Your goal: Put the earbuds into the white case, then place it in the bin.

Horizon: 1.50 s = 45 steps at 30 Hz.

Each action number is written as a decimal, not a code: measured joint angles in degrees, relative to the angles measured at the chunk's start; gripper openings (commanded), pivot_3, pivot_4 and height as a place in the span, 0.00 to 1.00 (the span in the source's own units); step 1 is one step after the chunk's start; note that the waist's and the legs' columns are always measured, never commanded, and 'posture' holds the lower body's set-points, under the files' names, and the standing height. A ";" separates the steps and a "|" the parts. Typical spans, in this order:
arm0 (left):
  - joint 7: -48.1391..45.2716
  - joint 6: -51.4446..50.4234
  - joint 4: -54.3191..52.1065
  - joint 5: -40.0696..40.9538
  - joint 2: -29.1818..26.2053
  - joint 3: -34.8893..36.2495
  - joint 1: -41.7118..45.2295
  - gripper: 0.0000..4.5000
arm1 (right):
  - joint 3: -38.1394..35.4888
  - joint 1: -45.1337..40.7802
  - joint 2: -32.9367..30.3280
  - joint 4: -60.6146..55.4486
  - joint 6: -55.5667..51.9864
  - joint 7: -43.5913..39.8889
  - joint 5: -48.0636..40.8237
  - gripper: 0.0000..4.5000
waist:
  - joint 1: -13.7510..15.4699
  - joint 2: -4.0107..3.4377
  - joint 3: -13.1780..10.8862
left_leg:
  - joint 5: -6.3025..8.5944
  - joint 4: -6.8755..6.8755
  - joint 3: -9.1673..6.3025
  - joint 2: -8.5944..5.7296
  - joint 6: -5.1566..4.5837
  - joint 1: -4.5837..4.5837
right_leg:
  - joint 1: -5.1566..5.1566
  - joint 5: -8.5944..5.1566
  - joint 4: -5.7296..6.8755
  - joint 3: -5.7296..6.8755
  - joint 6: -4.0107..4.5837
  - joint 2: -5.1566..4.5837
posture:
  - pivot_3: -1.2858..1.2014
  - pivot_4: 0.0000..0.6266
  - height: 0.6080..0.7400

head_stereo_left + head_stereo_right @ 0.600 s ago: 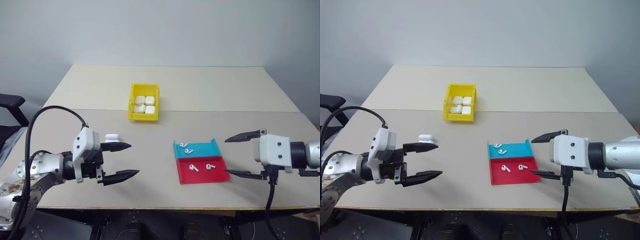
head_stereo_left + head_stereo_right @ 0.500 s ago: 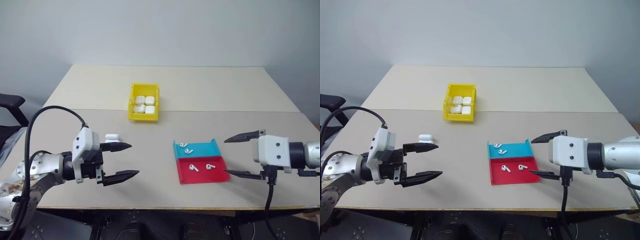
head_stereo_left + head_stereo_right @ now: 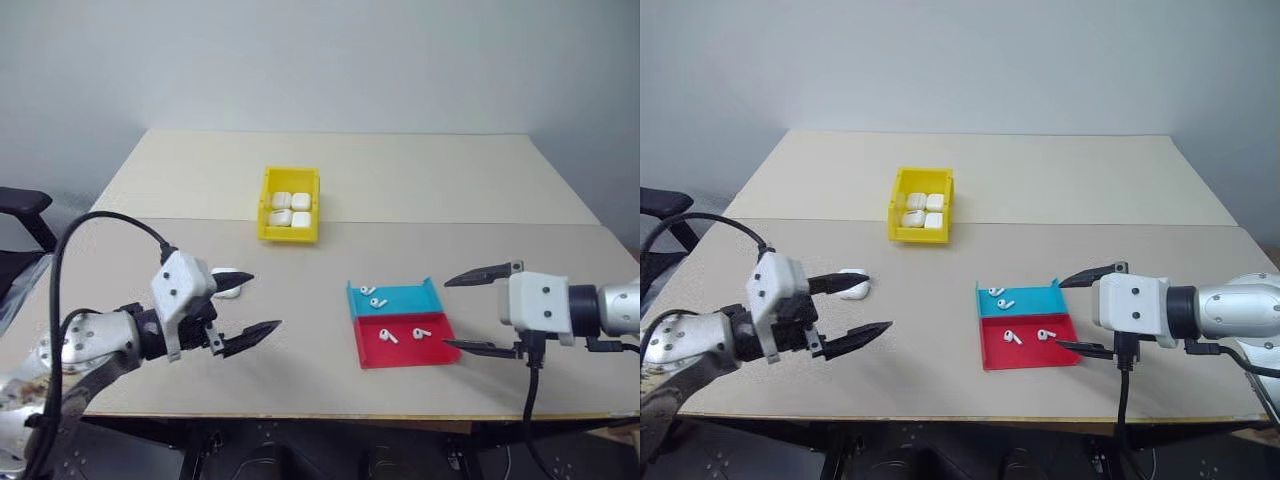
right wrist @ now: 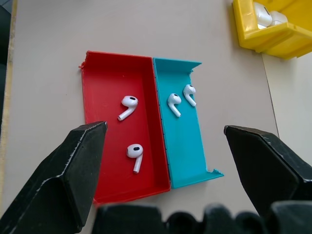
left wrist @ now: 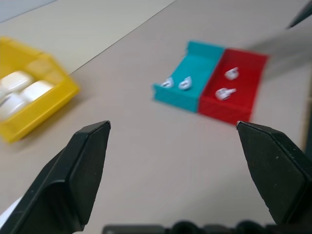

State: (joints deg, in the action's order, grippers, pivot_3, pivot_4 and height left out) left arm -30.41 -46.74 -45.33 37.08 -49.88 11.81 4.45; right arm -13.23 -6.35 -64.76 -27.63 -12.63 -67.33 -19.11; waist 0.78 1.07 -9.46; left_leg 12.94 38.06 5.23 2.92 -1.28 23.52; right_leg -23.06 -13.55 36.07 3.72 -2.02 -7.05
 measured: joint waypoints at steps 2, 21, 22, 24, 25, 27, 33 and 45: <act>5.17 -8.24 -2.35 -0.31 -1.26 -2.24 3.37 1.00 | 0.62 -1.02 0.00 0.31 -0.02 0.13 0.23 1.00 | -0.02 0.01 0.00 | 0.00 0.01 -0.03 0.01 0.00 0.00 | -0.01 0.00 0.00 0.00 0.00 0.00 | 0.52 0.24 1.00; 73.38 -45.56 18.60 10.86 37.90 8.70 34.18 1.00 | 3.23 -1.63 0.10 0.79 -1.83 2.07 2.17 1.00 | -0.09 0.28 0.01 | -0.12 0.10 -0.23 -0.06 0.19 -0.05 | 0.13 0.02 0.04 -0.02 -0.03 -0.04 | 0.52 0.24 1.00; 75.99 -45.56 20.14 13.52 37.63 9.49 34.20 1.00 | 3.24 -1.59 0.10 0.83 -1.91 2.14 2.31 1.00 | -0.06 0.28 0.01 | -0.14 0.10 -0.23 -0.06 0.22 -0.05 | 0.13 0.03 0.06 -0.02 -0.02 -0.04 | 0.52 0.24 1.00; 81.28 -45.56 22.50 18.68 37.22 10.71 34.28 1.00 | 3.26 -1.46 0.10 0.81 -2.08 2.21 2.61 1.00 | 0.08 0.29 0.01 | -0.14 0.11 -0.24 -0.07 0.22 -0.06 | 0.16 0.03 0.05 0.00 -0.02 -0.05 | 0.52 0.24 1.00; 85.17 -45.56 23.99 23.02 36.65 11.04 34.48 1.00 | 3.26 -1.34 0.10 0.81 -2.22 2.25 2.73 1.00 | 0.14 0.29 0.01 | -0.14 0.12 -0.24 -0.07 0.22 -0.08 | 0.18 0.03 0.06 0.00 -0.02 -0.06 | 0.52 0.24 1.00; 90.99 -45.56 25.57 29.89 36.22 10.87 35.15 1.00 | 3.26 -1.21 0.10 0.76 -2.56 2.35 3.07 1.00 | 0.33 0.29 0.01 | -0.15 0.12 -0.25 -0.09 0.24 -0.14 | 0.28 0.03 0.03 0.01 -0.02 -0.08 | 0.52 0.24 1.00; 101.76 -45.55 31.50 44.78 32.82 8.71 32.85 1.00 | 3.24 0.09 0.10 0.46 -3.50 2.72 3.21 1.00 | 0.59 0.29 0.01 | -0.23 0.11 -0.25 -0.09 0.38 -0.35 | 0.45 0.03 0.02 0.01 -0.02 -0.08 | 0.52 0.24 1.00; 108.23 -32.94 39.91 64.75 15.29 -9.47 32.12 1.00 | 3.13 2.08 0.10 -1.15 -5.54 3.89 3.22 1.00 | 0.97 0.27 0.02 | -0.26 0.11 -0.26 -0.13 0.44 -0.35 | 0.50 0.02 -0.03 0.05 0.00 -0.10 | 0.52 0.24 1.00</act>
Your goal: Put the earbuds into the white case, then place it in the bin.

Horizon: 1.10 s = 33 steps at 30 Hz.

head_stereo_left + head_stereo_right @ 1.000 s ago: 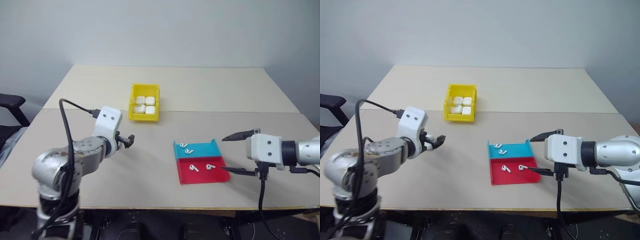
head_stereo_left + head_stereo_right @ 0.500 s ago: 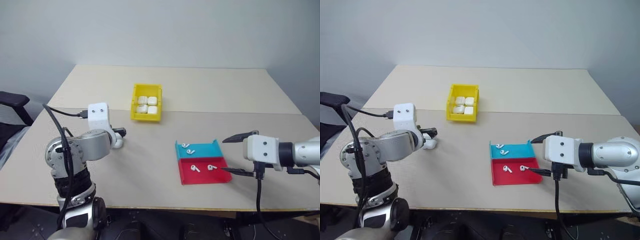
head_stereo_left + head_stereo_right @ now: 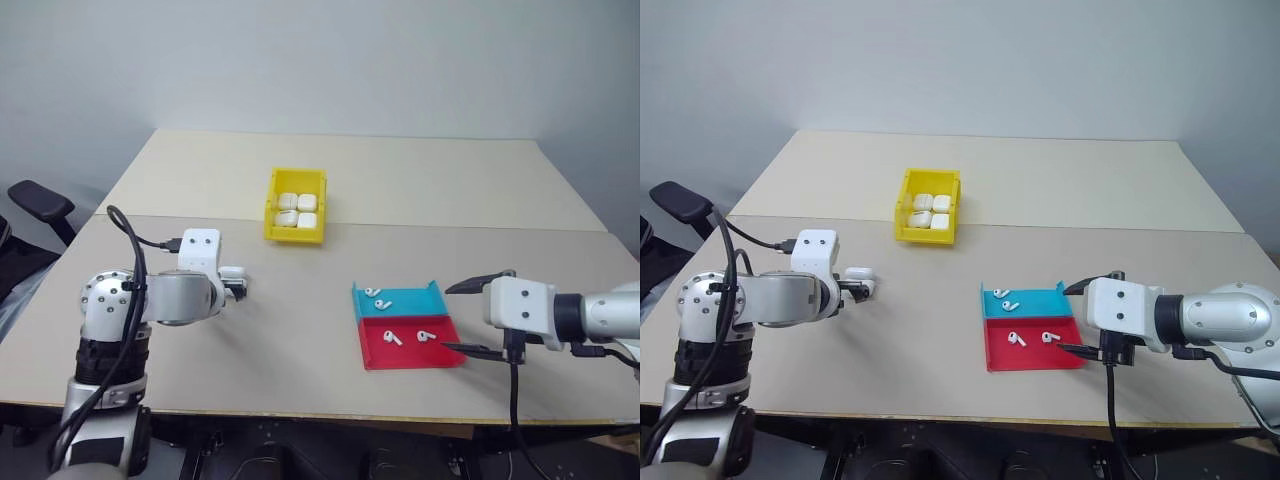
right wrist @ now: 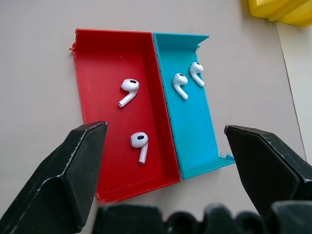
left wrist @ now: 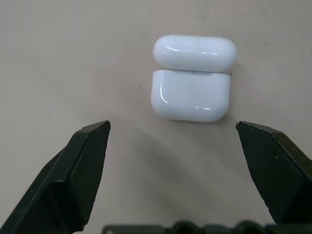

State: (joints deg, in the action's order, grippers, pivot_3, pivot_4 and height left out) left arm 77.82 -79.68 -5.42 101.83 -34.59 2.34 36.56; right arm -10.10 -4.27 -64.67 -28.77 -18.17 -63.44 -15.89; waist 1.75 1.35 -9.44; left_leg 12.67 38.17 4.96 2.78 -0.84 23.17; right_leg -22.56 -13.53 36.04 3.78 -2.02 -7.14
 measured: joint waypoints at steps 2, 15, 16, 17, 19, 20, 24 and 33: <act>-1.51 1.32 1.47 0.12 -1.38 -2.37 1.48 1.00 | 0.00 0.07 0.00 -0.07 -0.02 0.28 0.03 1.00 | 0.19 0.00 0.00 | 0.01 0.00 0.01 -0.01 -0.01 0.00 | 0.00 0.00 -0.01 0.02 0.00 0.00 | 0.52 0.24 1.00; -10.20 4.22 4.38 -8.66 -1.25 -7.86 3.50 1.00 | -0.16 0.87 0.00 -0.11 -0.06 1.23 1.07 1.00 | 0.38 0.00 0.00 | 0.01 -0.01 0.04 -0.02 -0.02 0.02 | 0.00 -0.01 -0.04 0.04 0.00 0.01 | 0.52 0.24 1.00; -11.34 4.18 4.93 -10.11 -0.98 -7.86 3.95 1.00 | -0.37 0.87 0.00 -0.11 -0.20 1.23 1.04 1.00 | 0.40 0.00 0.00 | 0.01 -0.01 0.04 -0.02 -0.02 0.03 | 0.00 -0.01 -0.05 0.05 0.00 0.00 | 0.52 0.24 1.00; -11.98 4.14 5.09 -11.01 -0.89 -7.86 4.12 1.00 | -0.52 0.88 0.00 -0.12 -0.27 1.23 1.04 1.00 | 0.40 0.00 0.00 | 0.01 -0.01 0.04 -0.02 -0.02 0.03 | 0.00 -0.01 -0.05 0.05 0.00 0.00 | 0.52 0.24 1.00; -14.26 3.88 5.72 -14.44 -0.06 -7.85 4.71 1.00 | -0.81 0.92 0.00 -0.15 -0.40 1.25 1.07 1.00 | 0.41 0.00 0.00 | 0.01 -0.01 0.05 -0.04 -0.02 0.04 | 0.00 -0.01 -0.06 0.06 0.00 0.00 | 0.52 0.24 1.00; -15.41 3.59 6.10 -16.02 0.48 -7.85 4.97 1.00 | -0.91 1.00 0.00 -0.19 -0.41 1.26 1.07 1.00 | 0.43 0.00 0.00 | 0.01 -0.01 0.05 -0.04 -0.02 0.05 | 0.00 -0.01 -0.06 0.07 -0.01 0.00 | 0.52 0.24 1.00; -20.05 3.00 7.13 -22.19 2.72 -7.75 5.66 1.00 | -1.55 1.39 0.00 -0.49 -0.61 1.46 1.15 1.00 | 0.43 0.00 0.00 | 0.01 -0.01 0.06 -0.04 -0.02 0.06 | 0.00 -0.01 -0.07 0.08 -0.01 0.01 | 0.52 0.24 1.00; -27.05 -0.52 7.85 -33.67 6.68 -4.74 6.31 1.00 | -1.78 2.81 0.00 -0.72 -0.65 2.24 1.74 1.00 | 0.40 0.01 0.00 | 0.10 -0.01 0.02 -0.03 -0.18 0.05 | 0.00 -0.01 -0.05 0.09 -0.02 0.00 | 0.52 0.24 1.00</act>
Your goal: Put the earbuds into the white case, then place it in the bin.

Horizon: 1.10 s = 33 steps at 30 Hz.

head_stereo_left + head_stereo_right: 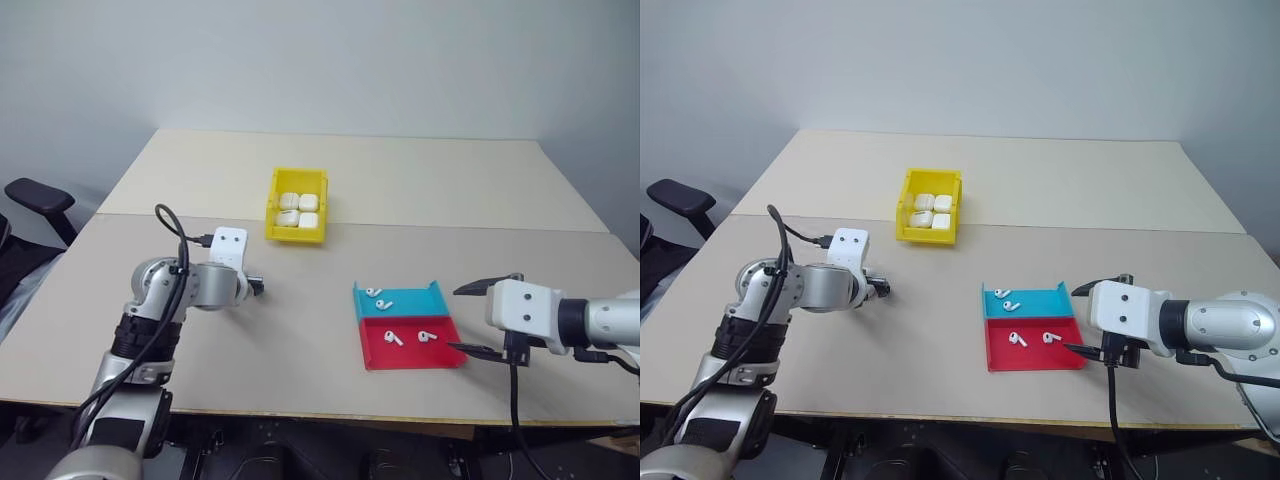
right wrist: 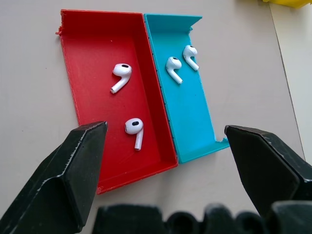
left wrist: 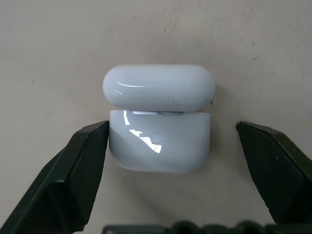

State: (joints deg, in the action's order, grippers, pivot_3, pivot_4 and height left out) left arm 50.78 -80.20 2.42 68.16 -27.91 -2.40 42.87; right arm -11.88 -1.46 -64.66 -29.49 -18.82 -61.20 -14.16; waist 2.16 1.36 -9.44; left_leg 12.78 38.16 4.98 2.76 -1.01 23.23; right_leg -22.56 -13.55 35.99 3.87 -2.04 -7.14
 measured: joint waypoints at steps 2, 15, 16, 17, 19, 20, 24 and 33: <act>-1.39 -1.41 0.30 -3.42 2.15 1.93 0.45 1.00 | -0.01 0.27 0.00 -0.43 -0.06 0.02 0.03 1.00 | 0.01 0.00 0.00 | 0.00 0.00 0.01 0.00 0.00 0.00 | 0.00 0.00 0.00 0.01 0.00 0.00 | 0.52 0.24 1.00; -9.39 -11.01 -2.75 -18.84 11.16 11.96 0.94 0.67 | 0.14 0.25 0.42 -0.46 -0.43 0.59 1.19 1.00 | 0.01 0.01 0.00 | -0.01 0.00 0.02 -0.01 0.02 0.00 | 0.03 0.00 -0.02 0.03 -0.02 -0.01 | 0.52 0.24 1.00; -10.33 -11.36 -3.06 -20.31 11.37 12.01 0.97 0.62 | 0.16 0.24 0.49 -0.46 -0.43 0.60 1.27 1.00 | -0.10 0.01 0.01 | -0.01 0.00 0.02 -0.01 0.02 -0.02 | 0.03 0.00 -0.02 0.02 -0.02 0.00 | 0.52 0.24 1.00; -10.99 -11.45 -3.15 -21.23 11.58 12.15 1.00 0.62 | 0.16 0.24 0.54 -0.46 -0.44 0.62 1.46 1.00 | -0.14 0.01 0.01 | -0.01 0.00 0.01 -0.01 0.01 -0.04 | 0.03 0.00 -0.01 0.01 -0.02 0.00 | 0.52 0.24 1.00; -12.84 -11.58 -3.66 -23.81 11.81 12.13 1.01 0.62 | 0.17 0.24 0.60 -0.46 -0.43 0.66 1.67 1.00 | -0.13 0.01 0.00 | 0.00 0.00 0.03 0.00 0.00 -0.04 | 0.03 0.00 0.01 0.03 -0.01 0.00 | 0.52 0.24 1.00; -13.86 -11.68 -3.94 -24.91 11.79 11.83 1.01 0.62 | 0.17 0.25 0.62 -0.46 -0.43 0.67 1.69 1.00 | -0.13 0.01 0.00 | 0.00 0.00 0.03 0.00 0.00 -0.03 | 0.03 0.00 0.01 0.03 -0.01 0.00 | 0.52 0.24 1.00; -18.32 -12.10 -6.93 -29.13 10.02 8.33 1.00 0.62 | 0.18 0.24 0.67 -0.52 -0.43 0.74 1.81 1.00 | -0.19 0.06 -0.02 | 0.00 -0.02 0.01 0.00 0.01 0.11 | -0.12 0.00 0.01 0.02 -0.01 0.00 | 0.52 0.24 1.00; -45.58 12.91 -31.99 -35.59 -9.58 -0.68 -6.29 0.62 | -0.03 -2.42 0.56 -0.17 -0.33 0.41 2.08 1.00 | -0.75 0.00 0.01 | -0.15 -0.11 0.26 0.03 0.26 0.38 | -0.52 0.01 0.02 -0.15 0.02 -0.03 | 0.52 0.24 1.00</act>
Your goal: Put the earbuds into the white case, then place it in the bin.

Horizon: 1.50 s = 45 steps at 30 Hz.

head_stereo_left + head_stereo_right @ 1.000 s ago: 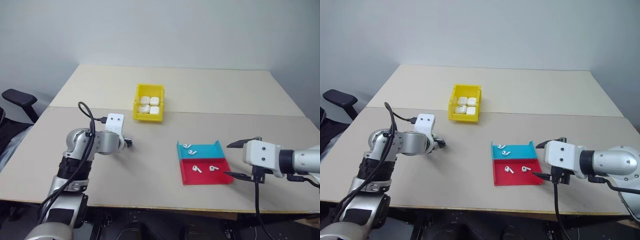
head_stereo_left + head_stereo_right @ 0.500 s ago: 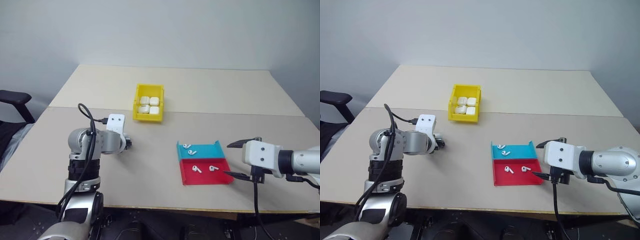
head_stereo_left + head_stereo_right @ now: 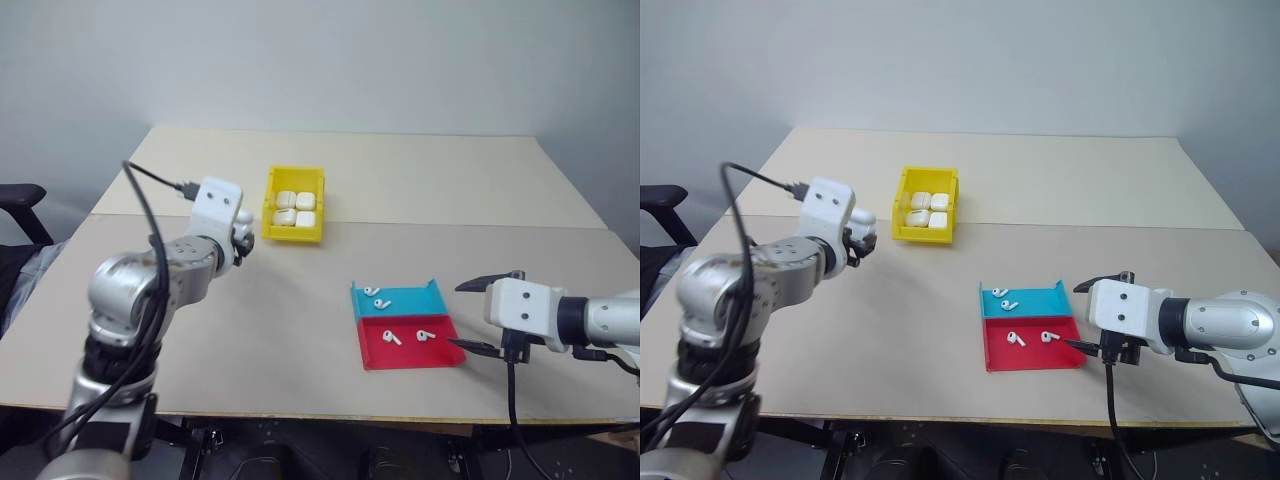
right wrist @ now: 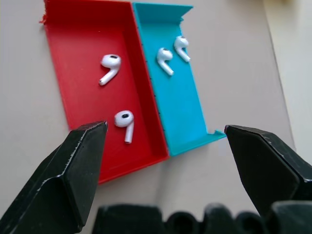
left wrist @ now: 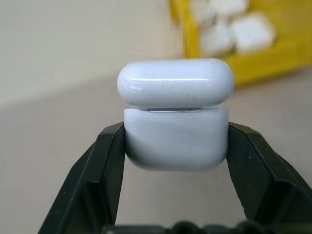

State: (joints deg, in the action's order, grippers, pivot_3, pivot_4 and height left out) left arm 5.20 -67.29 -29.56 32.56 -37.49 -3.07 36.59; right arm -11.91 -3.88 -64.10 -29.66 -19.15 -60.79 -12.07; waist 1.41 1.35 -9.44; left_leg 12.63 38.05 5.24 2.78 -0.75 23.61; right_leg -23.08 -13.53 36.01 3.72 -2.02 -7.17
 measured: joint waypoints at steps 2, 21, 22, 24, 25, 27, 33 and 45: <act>-7.76 11.61 -1.86 -2.47 -0.91 -1.04 -5.33 0.62 | 0.02 -1.29 -0.02 -0.09 0.01 -0.27 -0.43 1.00 | 0.01 0.00 0.00 | 0.00 0.00 0.18 0.00 0.00 -0.02 | 0.01 0.00 -0.01 0.04 0.01 0.00 | 0.52 0.24 1.00; -64.43 91.63 29.32 -1.80 20.55 -3.63 -23.29 0.62 | 11.27 -17.83 -10.86 -4.49 -6.99 -10.55 -2.29 1.00 | -0.67 -0.23 0.13 | 0.38 0.21 0.14 0.12 -0.65 0.15 | -0.06 0.01 0.01 0.14 0.03 0.05 | 0.52 0.24 1.00; -66.11 92.45 30.32 -0.41 21.53 -3.44 -23.31 0.62 | 12.29 -18.60 -11.10 -4.99 -7.29 -11.66 -2.52 1.00 | -0.69 -0.22 0.13 | 0.39 0.22 0.08 0.13 -0.67 0.17 | -0.05 0.01 0.00 0.15 0.02 0.05 | 0.52 0.24 1.00; -69.96 92.70 31.62 1.70 21.73 -2.95 -23.52 0.62 | 16.18 -21.70 -11.32 -5.87 -8.39 -13.91 -2.52 1.00 | -0.75 -0.23 0.13 | 0.40 0.27 -0.01 0.13 -0.69 0.17 | -0.05 0.01 0.00 0.14 0.01 0.05 | 0.52 0.24 1.00; -71.08 92.41 31.86 1.70 21.11 -2.78 -23.60 0.62 | 17.91 -23.18 -11.25 -6.04 -9.14 -14.52 -2.35 1.00 | -0.85 -0.23 0.13 | 0.40 0.28 -0.02 0.13 -0.69 0.17 | -0.07 0.01 0.02 0.13 0.01 0.05 | 0.52 0.24 1.00; -72.56 91.85 31.89 1.55 19.58 -2.34 -24.04 0.62 | 22.17 -26.98 -10.07 -5.70 -11.01 -15.72 -0.98 0.96 | -1.07 -0.24 0.14 | 0.40 0.29 -0.07 0.15 -0.69 0.14 | -0.05 0.01 0.06 0.13 0.02 0.06 | 0.52 0.24 1.00; -75.50 91.89 31.34 0.61 18.45 -2.07 -26.63 0.62 | 32.51 -32.03 -5.52 -1.58 -11.56 -17.06 6.53 0.65 | -0.89 -0.26 0.15 | 0.40 0.28 -0.09 0.15 -0.69 0.20 | -0.12 0.00 0.05 0.15 0.01 0.06 | 0.52 0.24 1.00; -74.09 89.73 25.46 -0.87 16.91 -1.85 -30.52 0.62 | 41.38 -34.51 2.49 5.48 -14.26 -17.91 18.16 0.65 | -0.89 -0.30 0.17 | 0.39 0.29 -0.07 0.17 -0.68 0.18 | -0.13 0.01 0.09 0.15 0.02 0.07 | 0.52 0.24 1.00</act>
State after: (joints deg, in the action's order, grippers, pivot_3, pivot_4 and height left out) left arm -68.89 22.43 -4.10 31.69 -20.58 -4.93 6.07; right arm 29.47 -38.39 -61.61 -24.18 -33.41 -78.69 6.09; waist 0.52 1.05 -9.26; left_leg 13.02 38.34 5.17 2.95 -1.43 23.79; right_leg -23.21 -13.53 36.09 3.88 -2.00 -7.09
